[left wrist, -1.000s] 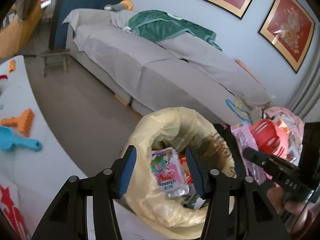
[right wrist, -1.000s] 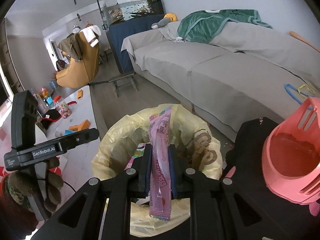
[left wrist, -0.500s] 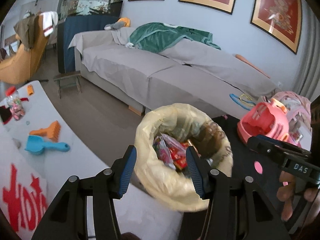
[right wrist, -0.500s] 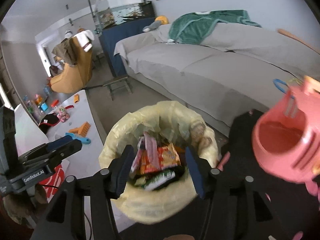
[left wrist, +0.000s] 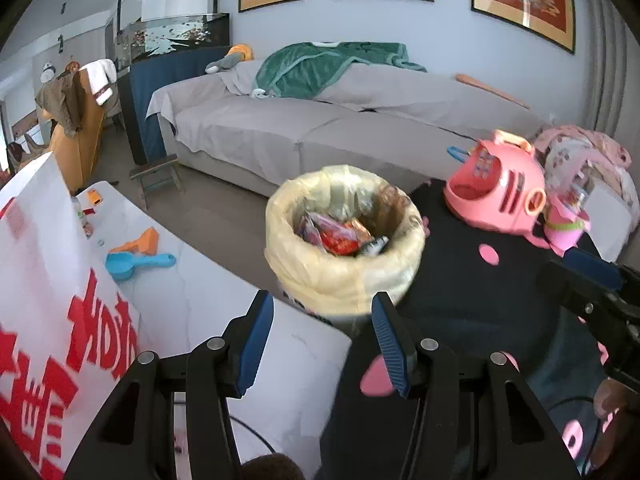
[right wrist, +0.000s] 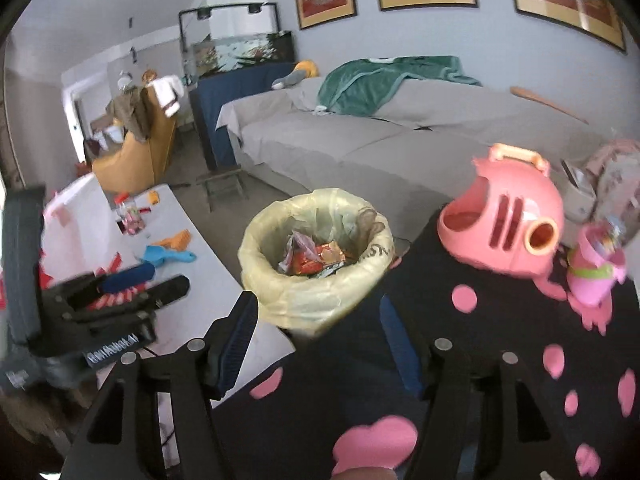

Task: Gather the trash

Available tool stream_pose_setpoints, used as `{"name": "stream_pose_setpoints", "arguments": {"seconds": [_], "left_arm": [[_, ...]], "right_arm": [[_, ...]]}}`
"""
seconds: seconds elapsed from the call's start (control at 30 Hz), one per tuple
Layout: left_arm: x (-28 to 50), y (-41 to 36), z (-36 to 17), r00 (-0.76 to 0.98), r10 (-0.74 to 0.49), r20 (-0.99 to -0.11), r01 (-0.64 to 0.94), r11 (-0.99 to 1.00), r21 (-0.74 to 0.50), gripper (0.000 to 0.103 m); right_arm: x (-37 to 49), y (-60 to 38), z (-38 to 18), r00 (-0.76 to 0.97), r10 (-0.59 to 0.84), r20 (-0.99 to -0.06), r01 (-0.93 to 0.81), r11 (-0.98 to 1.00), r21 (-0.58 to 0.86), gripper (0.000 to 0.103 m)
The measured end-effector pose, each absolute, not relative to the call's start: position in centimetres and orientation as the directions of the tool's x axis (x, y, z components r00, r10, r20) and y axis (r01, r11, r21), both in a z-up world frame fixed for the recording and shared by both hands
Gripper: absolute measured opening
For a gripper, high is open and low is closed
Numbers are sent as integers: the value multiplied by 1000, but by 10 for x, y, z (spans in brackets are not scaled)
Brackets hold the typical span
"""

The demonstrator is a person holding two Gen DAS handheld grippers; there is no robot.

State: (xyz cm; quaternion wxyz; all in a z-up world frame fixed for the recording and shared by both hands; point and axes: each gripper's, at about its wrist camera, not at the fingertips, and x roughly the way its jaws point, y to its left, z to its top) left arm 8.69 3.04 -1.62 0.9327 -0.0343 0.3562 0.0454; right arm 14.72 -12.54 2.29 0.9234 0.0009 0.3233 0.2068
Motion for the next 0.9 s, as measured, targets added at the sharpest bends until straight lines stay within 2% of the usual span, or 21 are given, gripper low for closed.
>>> {"name": "stream_pose_setpoints", "arguments": {"seconds": [0.17, 0.3, 0.9], "left_arm": [[70, 23, -11, 749, 98, -655, -122, 992, 9, 53], [67, 27, -4, 754, 105, -649, -142, 990, -5, 53], [70, 26, -2, 756, 113, -645, -142, 990, 7, 53]], "right_arm": [[122, -129, 23, 719, 313, -621, -325, 941, 97, 62], [115, -133, 23, 733, 269, -625, -300, 952, 58, 62], [120, -134, 23, 739, 244, -628, -275, 960, 49, 62]]}}
